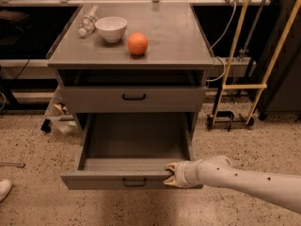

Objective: Open middle drawer

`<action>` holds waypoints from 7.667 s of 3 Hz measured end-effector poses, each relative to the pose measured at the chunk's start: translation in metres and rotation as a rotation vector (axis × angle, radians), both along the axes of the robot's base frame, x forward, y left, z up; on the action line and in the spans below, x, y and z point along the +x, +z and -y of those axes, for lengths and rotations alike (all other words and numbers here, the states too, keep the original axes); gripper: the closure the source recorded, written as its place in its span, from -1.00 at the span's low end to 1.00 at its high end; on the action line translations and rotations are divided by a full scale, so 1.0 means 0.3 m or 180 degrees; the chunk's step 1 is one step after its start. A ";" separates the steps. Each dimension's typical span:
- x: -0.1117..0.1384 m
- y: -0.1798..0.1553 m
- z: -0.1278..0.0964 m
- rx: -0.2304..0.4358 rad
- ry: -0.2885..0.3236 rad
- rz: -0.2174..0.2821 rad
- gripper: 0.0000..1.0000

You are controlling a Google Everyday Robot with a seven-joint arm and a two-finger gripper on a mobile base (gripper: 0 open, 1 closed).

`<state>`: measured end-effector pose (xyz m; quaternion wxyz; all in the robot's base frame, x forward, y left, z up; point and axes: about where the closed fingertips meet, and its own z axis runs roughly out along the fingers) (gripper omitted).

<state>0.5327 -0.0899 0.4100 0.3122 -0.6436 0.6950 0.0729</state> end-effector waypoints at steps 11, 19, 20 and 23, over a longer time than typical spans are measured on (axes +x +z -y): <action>-0.140 -0.004 0.012 -0.0002 -0.0011 -0.0021 1.00; -0.173 0.052 0.082 0.0004 -0.0160 -0.0090 -1.00; -0.239 0.178 0.199 0.0020 -0.0318 -0.0095 -1.00; -0.604 0.616 0.595 -0.0100 -0.1355 0.0225 -1.00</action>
Offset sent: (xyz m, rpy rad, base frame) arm -0.3384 -0.0414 -0.0652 0.0484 -0.0173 -0.1126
